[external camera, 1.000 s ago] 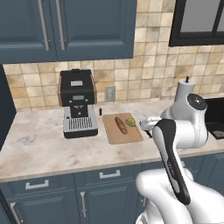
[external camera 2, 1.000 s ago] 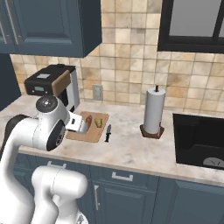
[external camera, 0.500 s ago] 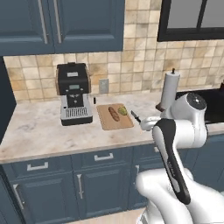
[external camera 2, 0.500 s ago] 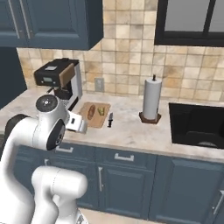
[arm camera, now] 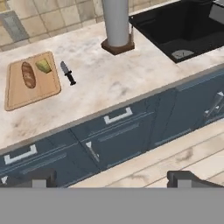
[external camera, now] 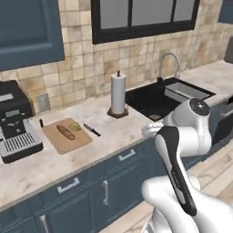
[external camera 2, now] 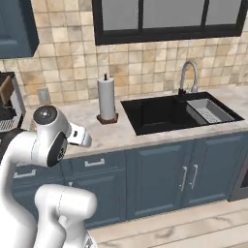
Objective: Retrieve the sausage and cheese from the fridge and place them on the cutting board on the counter.
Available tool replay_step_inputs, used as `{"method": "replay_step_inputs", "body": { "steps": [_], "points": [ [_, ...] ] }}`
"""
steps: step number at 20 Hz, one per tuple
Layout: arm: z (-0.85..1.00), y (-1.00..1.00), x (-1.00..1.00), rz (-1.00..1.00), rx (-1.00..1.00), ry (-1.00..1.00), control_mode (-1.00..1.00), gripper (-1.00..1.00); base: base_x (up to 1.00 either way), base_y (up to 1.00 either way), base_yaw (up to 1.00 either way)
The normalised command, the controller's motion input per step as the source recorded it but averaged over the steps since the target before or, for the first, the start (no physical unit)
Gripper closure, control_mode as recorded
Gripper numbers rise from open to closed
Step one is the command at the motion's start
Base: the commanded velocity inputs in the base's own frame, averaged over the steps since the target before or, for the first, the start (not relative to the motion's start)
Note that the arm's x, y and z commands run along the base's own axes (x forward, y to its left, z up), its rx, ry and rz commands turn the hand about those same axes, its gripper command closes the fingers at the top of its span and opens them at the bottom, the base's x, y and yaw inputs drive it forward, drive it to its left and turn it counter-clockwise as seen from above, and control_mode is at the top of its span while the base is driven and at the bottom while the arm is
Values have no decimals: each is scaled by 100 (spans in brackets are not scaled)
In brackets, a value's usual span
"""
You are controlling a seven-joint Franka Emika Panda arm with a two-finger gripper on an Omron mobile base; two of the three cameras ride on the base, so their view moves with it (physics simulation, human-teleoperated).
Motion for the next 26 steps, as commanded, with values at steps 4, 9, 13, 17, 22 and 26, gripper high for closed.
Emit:
{"method": "replay_step_inputs", "body": {
  "steps": [4, 9, 13, 17, 22, 26],
  "points": [
    [0, 0, 0, 0, 0, 0, 100, -100, 12, 0, -79],
    [0, 0, 0, 0, 0, 0, 100, -100, 7, 0, -81],
    [0, 0, 0, 0, 0, 0, 100, -100, 11, -1, -78],
    [0, 0, 0, 0, 0, 0, 100, -100, 27, -12, -69],
    [0, 0, 0, 0, 0, 0, 100, -100, 65, -8, -57],
    [0, 0, 0, 0, 0, 0, 100, -100, 100, 0, -33]
  ]
}}
